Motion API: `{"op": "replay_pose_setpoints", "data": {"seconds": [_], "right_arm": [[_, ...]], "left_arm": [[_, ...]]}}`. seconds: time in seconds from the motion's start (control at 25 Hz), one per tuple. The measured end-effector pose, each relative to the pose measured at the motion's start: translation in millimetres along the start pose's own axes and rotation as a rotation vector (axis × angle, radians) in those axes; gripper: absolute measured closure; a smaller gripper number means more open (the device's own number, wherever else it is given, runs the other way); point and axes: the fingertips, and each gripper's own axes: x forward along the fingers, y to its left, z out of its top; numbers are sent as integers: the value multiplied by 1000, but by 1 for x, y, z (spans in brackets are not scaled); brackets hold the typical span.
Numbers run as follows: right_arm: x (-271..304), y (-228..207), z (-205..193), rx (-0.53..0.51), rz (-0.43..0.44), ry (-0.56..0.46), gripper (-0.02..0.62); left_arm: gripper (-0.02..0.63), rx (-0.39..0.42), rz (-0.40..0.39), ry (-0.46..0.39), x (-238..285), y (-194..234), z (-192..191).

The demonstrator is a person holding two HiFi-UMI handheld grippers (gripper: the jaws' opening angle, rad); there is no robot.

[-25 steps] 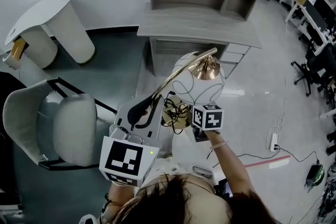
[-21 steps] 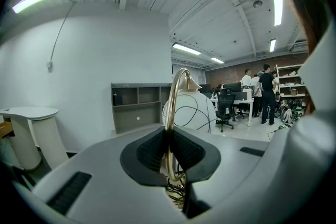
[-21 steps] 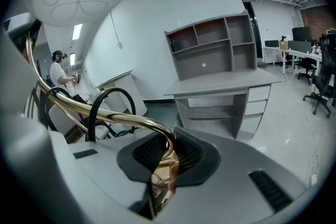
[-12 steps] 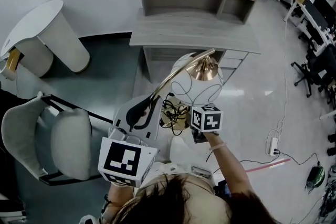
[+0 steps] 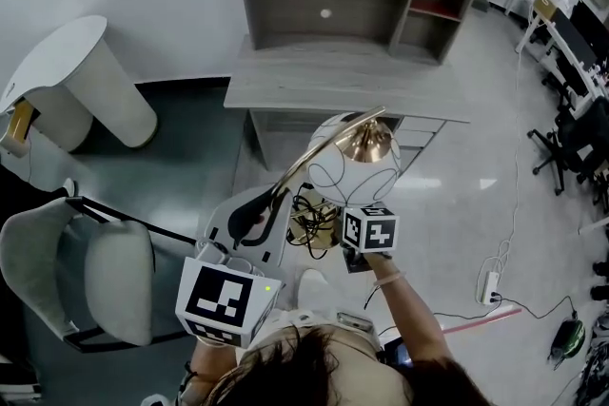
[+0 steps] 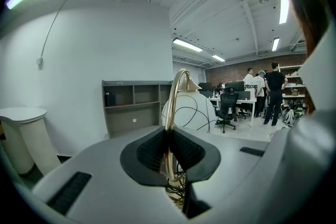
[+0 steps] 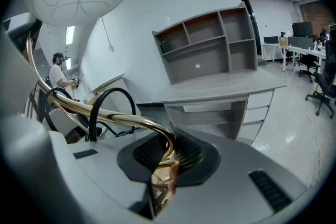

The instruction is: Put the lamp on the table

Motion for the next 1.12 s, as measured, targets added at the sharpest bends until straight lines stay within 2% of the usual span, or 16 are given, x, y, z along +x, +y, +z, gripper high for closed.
{"op": "replay_pose_setpoints", "data": {"seconds": [0.64,0.92,1.12], "right_arm": [[30,-43,29,-9,17,17,543],[46,-55,43,-11,11,21,543],[65,-58,54,-9,12,21,543]], "left_arm": [[574,-18,13,19,60,5,7],[574,-40,12,34,79,15,7],[574,-27,7,21,98,31,8]]}}
